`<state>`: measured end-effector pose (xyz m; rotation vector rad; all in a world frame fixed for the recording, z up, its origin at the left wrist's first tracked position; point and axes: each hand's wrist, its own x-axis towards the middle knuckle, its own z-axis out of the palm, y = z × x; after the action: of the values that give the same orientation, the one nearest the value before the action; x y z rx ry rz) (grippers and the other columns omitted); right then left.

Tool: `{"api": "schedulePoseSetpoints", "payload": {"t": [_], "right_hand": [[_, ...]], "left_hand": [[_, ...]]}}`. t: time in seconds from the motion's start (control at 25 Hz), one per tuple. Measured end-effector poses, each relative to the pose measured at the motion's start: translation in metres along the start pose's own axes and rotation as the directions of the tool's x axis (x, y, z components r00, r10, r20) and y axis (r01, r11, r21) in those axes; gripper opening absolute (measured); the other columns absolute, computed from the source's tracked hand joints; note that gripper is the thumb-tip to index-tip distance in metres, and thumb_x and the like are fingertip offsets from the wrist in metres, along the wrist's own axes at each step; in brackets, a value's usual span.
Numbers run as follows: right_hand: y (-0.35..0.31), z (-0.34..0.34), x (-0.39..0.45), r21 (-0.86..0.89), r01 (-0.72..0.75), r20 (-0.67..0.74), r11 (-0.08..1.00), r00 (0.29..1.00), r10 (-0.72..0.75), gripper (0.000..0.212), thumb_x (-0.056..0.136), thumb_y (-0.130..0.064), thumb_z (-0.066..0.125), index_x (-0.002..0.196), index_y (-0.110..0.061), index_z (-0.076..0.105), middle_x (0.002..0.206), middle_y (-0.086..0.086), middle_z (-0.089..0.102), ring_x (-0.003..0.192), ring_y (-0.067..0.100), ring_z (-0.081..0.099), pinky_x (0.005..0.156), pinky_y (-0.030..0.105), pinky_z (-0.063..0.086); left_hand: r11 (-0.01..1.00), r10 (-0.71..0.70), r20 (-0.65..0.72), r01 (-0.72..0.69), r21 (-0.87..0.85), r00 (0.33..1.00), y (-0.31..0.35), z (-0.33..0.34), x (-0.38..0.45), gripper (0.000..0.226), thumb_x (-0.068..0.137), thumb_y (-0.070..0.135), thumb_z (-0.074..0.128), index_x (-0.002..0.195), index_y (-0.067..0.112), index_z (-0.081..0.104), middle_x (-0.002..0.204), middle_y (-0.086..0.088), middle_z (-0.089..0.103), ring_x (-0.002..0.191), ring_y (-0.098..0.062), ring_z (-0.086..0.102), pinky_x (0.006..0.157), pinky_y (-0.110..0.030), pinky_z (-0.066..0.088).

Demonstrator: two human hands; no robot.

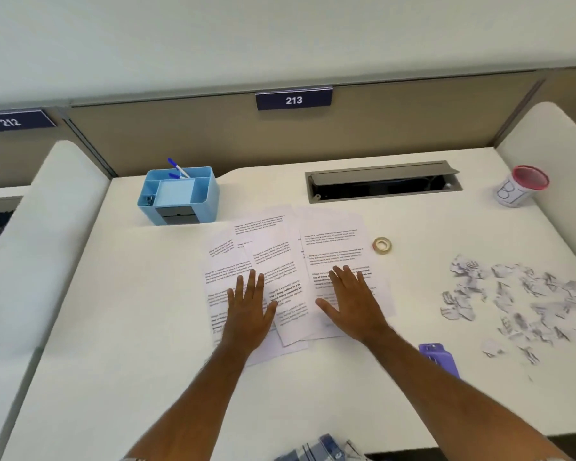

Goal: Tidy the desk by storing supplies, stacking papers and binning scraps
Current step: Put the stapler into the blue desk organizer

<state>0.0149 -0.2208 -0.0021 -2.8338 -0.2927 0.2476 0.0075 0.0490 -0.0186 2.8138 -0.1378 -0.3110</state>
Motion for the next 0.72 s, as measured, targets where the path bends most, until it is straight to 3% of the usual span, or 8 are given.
{"api": "schedulePoseSetpoints", "payload": {"t": [0.16, 0.32, 0.48, 0.64, 0.72], "right_hand": [[0.044, -0.002, -0.032, -0.011, -0.044, 0.032, 0.999, 0.999, 0.044, 0.103, 0.091, -0.078, 0.000, 0.158, -0.005, 0.028, 0.167, 0.011, 0.023, 0.156, 0.029, 0.018, 0.128, 0.046, 0.007], [0.084, -0.002, -0.061, -0.007, -0.120, 0.044, 0.993, 0.992, 0.120, 0.103, 0.090, -0.078, 0.000, 0.160, -0.005, 0.023, 0.169, 0.010, 0.018, 0.157, 0.028, 0.012, 0.128, 0.045, 0.004], [0.114, -0.002, -0.087, 0.012, -0.164, 0.035, 0.986, 0.986, 0.163, 0.105, 0.091, -0.078, -0.002, 0.158, -0.003, 0.028, 0.167, 0.012, 0.024, 0.156, 0.029, 0.017, 0.127, 0.045, 0.006], [0.143, 0.001, -0.116, 0.052, -0.199, -0.013, 0.979, 0.980, 0.200, 0.091, 0.096, -0.073, 0.021, 0.155, -0.005, 0.036, 0.164, 0.011, 0.033, 0.154, 0.028, 0.026, 0.127, 0.044, 0.012], [0.154, 0.002, -0.129, 0.115, -0.201, -0.079, 0.973, 0.974, 0.211, 0.076, 0.097, -0.066, 0.037, 0.146, -0.009, 0.048, 0.153, 0.008, 0.047, 0.146, 0.028, 0.039, 0.124, 0.043, 0.026]], "left_hand": [[0.997, 0.074, 0.008, -0.074, 0.023, 0.997, 0.052, 0.014, 0.006, 0.084, 0.095, 0.064, 0.010, 0.164, 0.016, 0.008, 0.172, -0.004, -0.003, 0.158, -0.032, -0.006, 0.127, -0.050, 0.001], [0.989, 0.146, 0.035, -0.147, 0.031, 0.989, 0.098, 0.033, 0.007, 0.084, 0.094, 0.065, 0.007, 0.164, 0.019, 0.001, 0.171, -0.002, -0.009, 0.157, -0.029, -0.012, 0.127, -0.047, -0.004], [0.983, 0.176, 0.026, -0.177, 0.041, 0.984, 0.128, 0.049, 0.007, 0.082, 0.097, 0.062, 0.013, 0.164, 0.015, 0.008, 0.172, -0.004, -0.001, 0.158, -0.032, -0.005, 0.127, -0.049, 0.001], [0.978, 0.196, 0.061, -0.199, 0.057, 0.979, 0.156, 0.066, 0.003, 0.082, 0.097, 0.062, 0.011, 0.164, 0.015, 0.007, 0.172, -0.005, -0.001, 0.158, -0.031, -0.006, 0.126, -0.048, -0.001], [0.975, 0.211, 0.080, -0.216, 0.058, 0.974, 0.168, 0.074, 0.000, 0.082, 0.096, 0.062, 0.010, 0.164, 0.016, 0.006, 0.172, -0.005, -0.003, 0.158, -0.030, -0.008, 0.127, -0.047, -0.003]]}}
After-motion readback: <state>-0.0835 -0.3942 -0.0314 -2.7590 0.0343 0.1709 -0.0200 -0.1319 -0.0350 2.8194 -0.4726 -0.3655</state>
